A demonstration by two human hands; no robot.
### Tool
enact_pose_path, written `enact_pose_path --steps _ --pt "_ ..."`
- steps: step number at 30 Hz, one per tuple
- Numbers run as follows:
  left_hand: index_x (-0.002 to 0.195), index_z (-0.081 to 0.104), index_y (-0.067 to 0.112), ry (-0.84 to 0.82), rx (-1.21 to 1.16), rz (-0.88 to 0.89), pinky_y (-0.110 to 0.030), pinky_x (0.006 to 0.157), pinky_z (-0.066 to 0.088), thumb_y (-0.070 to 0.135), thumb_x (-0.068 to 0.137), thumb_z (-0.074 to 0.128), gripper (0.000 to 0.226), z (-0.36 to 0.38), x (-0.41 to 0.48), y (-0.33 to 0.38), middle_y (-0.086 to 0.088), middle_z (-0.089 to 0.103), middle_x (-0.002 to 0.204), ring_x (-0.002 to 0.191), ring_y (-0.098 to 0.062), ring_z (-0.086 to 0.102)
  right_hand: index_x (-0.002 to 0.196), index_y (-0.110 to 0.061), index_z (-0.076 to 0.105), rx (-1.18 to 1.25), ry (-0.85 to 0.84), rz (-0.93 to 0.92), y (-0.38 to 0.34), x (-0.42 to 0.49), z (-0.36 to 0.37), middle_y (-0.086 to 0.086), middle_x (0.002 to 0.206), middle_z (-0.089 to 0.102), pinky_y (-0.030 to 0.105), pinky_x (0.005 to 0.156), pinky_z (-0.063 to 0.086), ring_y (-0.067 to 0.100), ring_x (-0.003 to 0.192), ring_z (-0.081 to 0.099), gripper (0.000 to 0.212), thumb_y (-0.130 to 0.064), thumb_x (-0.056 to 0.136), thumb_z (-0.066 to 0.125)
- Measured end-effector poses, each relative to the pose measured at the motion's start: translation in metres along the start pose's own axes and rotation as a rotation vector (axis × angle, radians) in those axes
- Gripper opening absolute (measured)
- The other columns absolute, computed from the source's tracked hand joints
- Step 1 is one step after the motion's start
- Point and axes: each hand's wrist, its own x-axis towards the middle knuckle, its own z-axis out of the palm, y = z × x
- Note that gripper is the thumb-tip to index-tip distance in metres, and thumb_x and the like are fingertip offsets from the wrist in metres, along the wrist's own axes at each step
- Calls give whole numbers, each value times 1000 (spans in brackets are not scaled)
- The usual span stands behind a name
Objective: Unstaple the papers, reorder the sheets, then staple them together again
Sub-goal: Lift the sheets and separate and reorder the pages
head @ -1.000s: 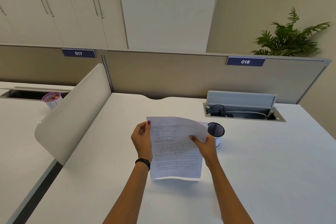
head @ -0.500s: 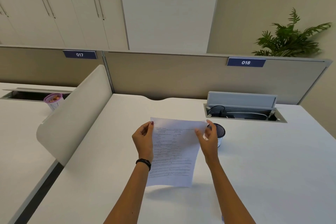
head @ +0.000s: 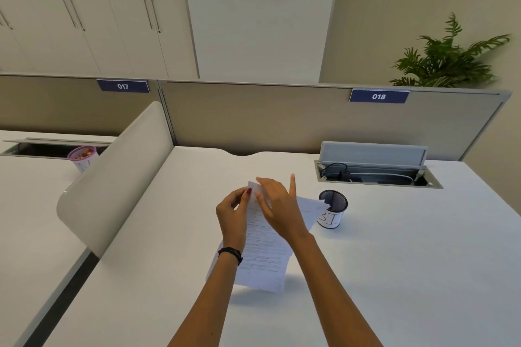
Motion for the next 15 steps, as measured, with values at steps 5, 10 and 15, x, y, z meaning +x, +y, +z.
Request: enact_pose_path --steps 5,10,15 --pt "87 67 26 -3 29 10 -7 69 50 17 88 61 12 -2 -4 3 13 68 85 81 -5 64 124 -12 52 79 -58 19 1 2 -4 8 124 63 45 116 10 21 112 59 38 -32 97 32" --pt "83 67 29 -23 34 15 -6 63 48 18 89 59 15 0 -11 9 12 68 82 76 -1 63 104 -9 65 206 -6 35 0 2 -17 12 100 72 24 78 48 27 84 67 33 -32 93 44" --pt "87 68 22 -44 43 5 -11 67 48 17 90 58 11 3 -16 7 9 68 83 80 -8 63 102 -11 65 240 -22 52 0 -4 -22 11 100 72 27 79 51 26 84 66 43 -41 89 39"
